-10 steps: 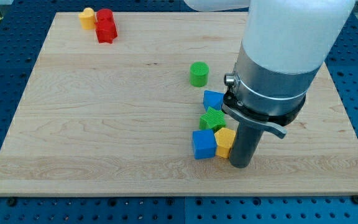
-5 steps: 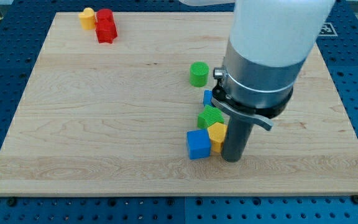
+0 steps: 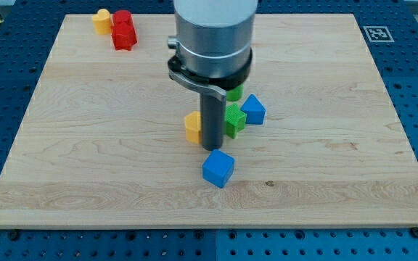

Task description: Place the yellow hexagon between the red stargreen circle

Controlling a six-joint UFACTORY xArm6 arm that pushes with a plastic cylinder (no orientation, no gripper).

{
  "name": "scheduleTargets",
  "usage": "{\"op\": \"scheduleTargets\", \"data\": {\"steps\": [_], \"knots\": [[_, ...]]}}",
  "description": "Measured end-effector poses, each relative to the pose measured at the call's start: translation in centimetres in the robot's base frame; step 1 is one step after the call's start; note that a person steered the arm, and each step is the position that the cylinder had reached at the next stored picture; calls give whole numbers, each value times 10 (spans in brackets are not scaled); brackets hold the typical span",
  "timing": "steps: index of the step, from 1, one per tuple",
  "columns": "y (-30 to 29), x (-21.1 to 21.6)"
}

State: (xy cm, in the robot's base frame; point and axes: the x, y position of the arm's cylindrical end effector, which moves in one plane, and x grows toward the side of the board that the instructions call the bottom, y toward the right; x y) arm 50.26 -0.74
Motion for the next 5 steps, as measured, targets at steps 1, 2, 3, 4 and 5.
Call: {"op": "scheduleTargets", "data": {"steps": [1,2,3,4,5], "knots": [[-19,-16],[-41,-26],[-66,-36],[-83,-48],[-83,-59]]}}
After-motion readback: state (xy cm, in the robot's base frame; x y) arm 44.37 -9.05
